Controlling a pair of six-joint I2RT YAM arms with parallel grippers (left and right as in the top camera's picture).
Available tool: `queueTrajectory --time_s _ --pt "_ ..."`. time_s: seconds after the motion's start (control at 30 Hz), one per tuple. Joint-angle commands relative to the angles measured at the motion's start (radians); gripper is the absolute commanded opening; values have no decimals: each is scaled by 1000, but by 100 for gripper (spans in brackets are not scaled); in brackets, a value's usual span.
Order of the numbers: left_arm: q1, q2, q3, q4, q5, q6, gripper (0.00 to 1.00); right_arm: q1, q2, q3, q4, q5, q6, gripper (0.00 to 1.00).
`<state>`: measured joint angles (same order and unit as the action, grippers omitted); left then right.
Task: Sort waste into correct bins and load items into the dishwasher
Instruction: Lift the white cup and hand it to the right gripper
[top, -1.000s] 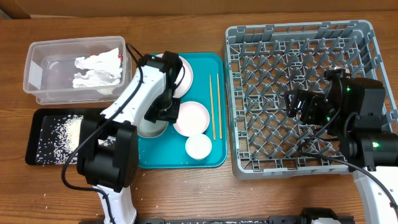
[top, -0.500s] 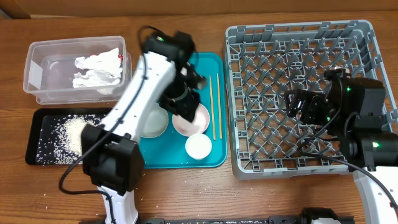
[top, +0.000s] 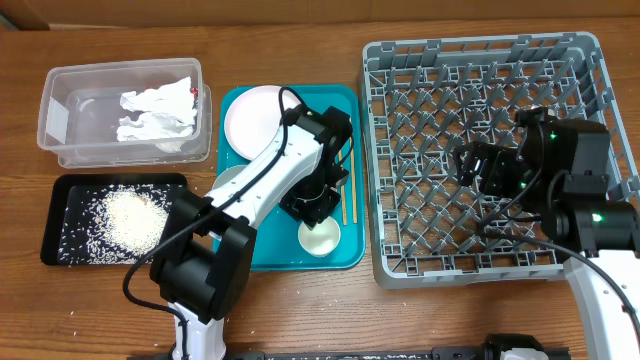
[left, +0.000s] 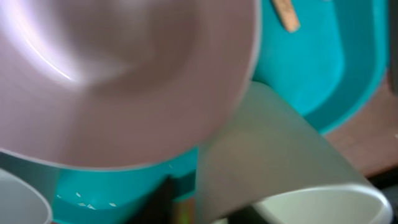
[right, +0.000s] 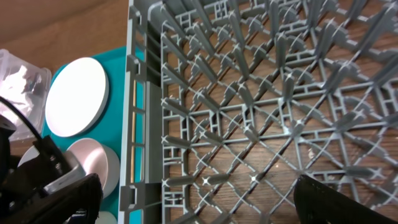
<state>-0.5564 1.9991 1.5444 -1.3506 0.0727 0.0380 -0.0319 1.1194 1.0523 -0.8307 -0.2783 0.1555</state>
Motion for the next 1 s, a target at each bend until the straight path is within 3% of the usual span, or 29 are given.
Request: queueTrajectory --time_s 0.0,0.2,0.3,0.47,0.73,0.97 --pt "5 -12 -4 37 -38 -39 4 4 11 27 6 -65 -3 100" --pt "54 -14 165 -44 113 -10 4 4 9 27 60 -321 13 100" --pt "114 -14 293 -95 295 55 4 7 13 27 127 -446 51 100" --pt "271 -14 463 -172 771 186 4 79 61 27 275 -549 93 100" --pt "459 -13 479 -292 1173 279 4 230 195 27 624 -697 159 98" --pt "483 -13 479 -340 1241 286 4 313 288 27 890 -727 261 98"
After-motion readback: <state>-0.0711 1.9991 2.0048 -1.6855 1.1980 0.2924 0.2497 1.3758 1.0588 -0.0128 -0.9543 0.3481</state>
